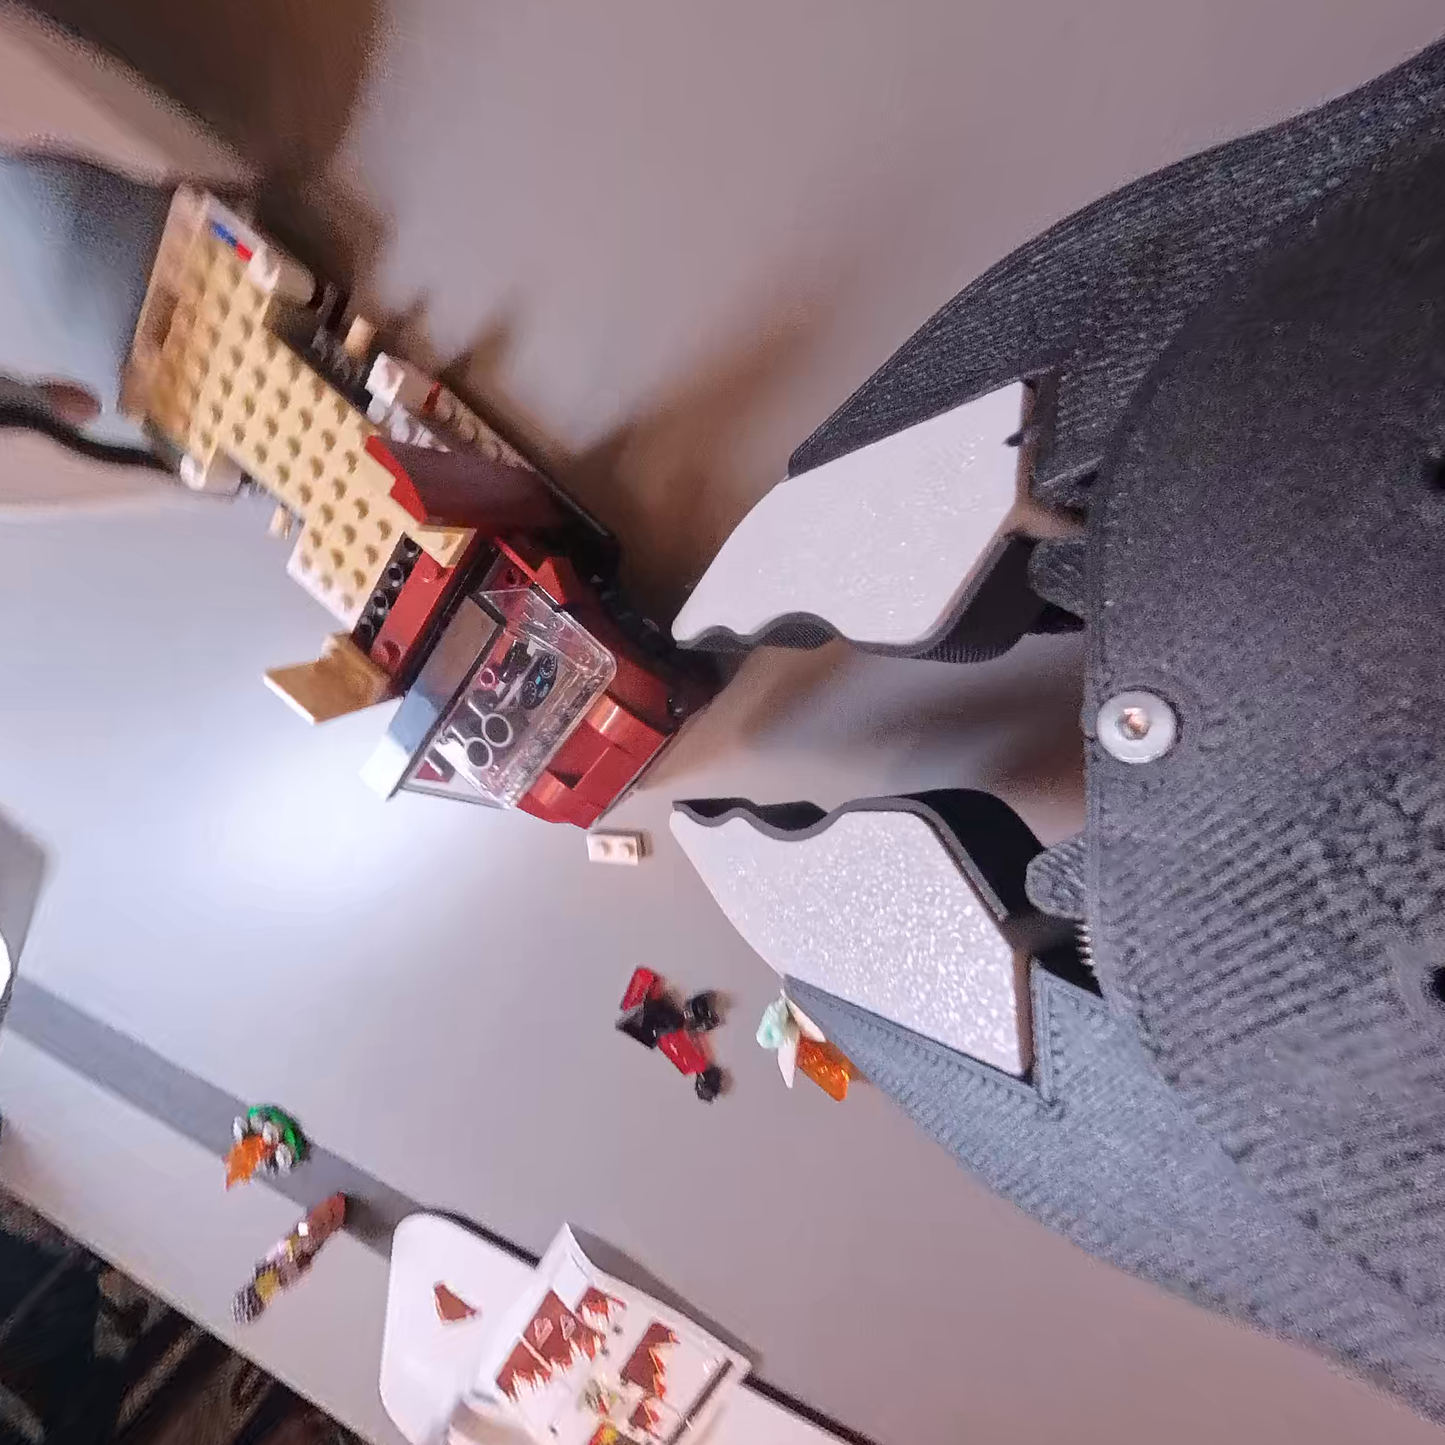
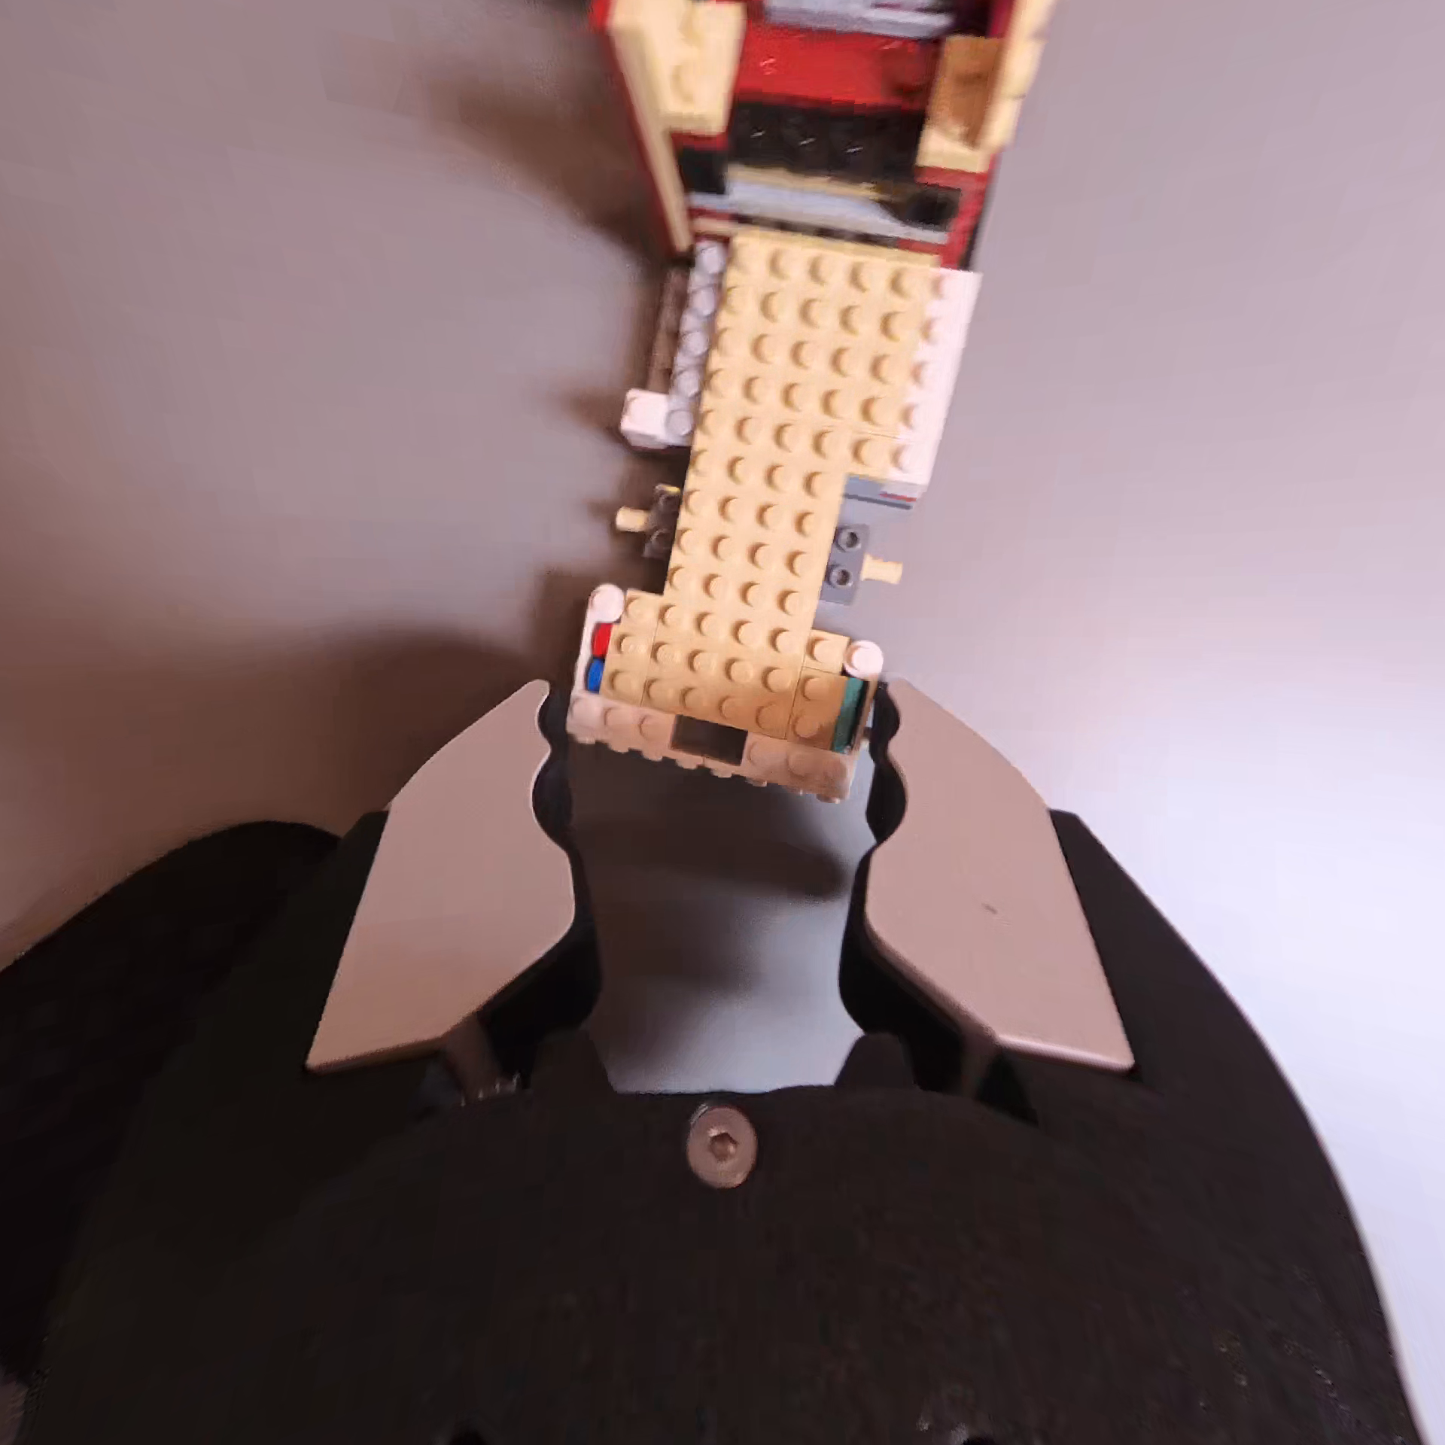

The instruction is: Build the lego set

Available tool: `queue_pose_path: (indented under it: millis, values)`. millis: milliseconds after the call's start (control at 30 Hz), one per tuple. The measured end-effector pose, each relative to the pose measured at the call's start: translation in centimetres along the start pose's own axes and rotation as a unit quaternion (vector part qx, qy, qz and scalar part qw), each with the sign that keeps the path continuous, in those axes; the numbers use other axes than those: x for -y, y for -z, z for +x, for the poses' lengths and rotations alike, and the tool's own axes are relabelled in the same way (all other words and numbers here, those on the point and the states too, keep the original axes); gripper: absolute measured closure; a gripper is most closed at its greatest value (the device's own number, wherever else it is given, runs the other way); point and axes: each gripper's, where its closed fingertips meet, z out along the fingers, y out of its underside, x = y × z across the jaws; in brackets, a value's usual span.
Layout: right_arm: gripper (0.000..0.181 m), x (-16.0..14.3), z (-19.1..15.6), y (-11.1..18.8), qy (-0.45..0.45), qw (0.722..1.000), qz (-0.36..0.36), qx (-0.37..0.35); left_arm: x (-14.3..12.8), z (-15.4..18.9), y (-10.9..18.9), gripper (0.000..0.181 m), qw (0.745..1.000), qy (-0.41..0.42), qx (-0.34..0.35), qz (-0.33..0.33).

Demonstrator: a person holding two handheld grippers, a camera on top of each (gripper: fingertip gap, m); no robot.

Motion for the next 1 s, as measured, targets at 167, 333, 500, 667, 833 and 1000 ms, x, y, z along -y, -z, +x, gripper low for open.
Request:
queue_pose_path:
  millis: [167, 333, 500, 667, 833, 1000]
  values:
    - [0.107, -0.4, -2.7, -0.2, -0.047, 0.997, -0.031, -0.049, 0.9, -1.6, -0.7, 0.155, 0.998, 0.052, 0.04, 0.015]
    - [0.116, 0.2, -6.2, -0.5, -0.144, 0.983, -0.021, -0.116, 2.2, -1.8, -2.4, 0.158, 0.997, 0.062, 0.05, 0.021]
    - [0.129, 3.3, -11.4, -2.1, -0.114, 0.991, 0.041, -0.058, 4.0, -1.7, -4.0, 0.158, 0.997, 0.046, 0.045, 0.032]
    - [0.131, 5.5, -10.8, -2.3, -0.058, 0.991, 0.089, -0.085, 4.2, -3.0, -1.4, 0.156, 0.995, 0.068, 0.052, 0.046]
    - [0.118, 4.8, -7.7, -2.6, -0.057, 0.984, 0.069, -0.151, 2.6, 2.2, 2.8, 0.129, 0.991, 0.092, -0.094, 0.033]
    - [0.116, 4.9, -5.8, -3.2, -0.082, 0.981, 0.072, -0.158, 0.0, 7.5, 4.1, 0.104, 0.978, 0.08, -0.191, -0.009]
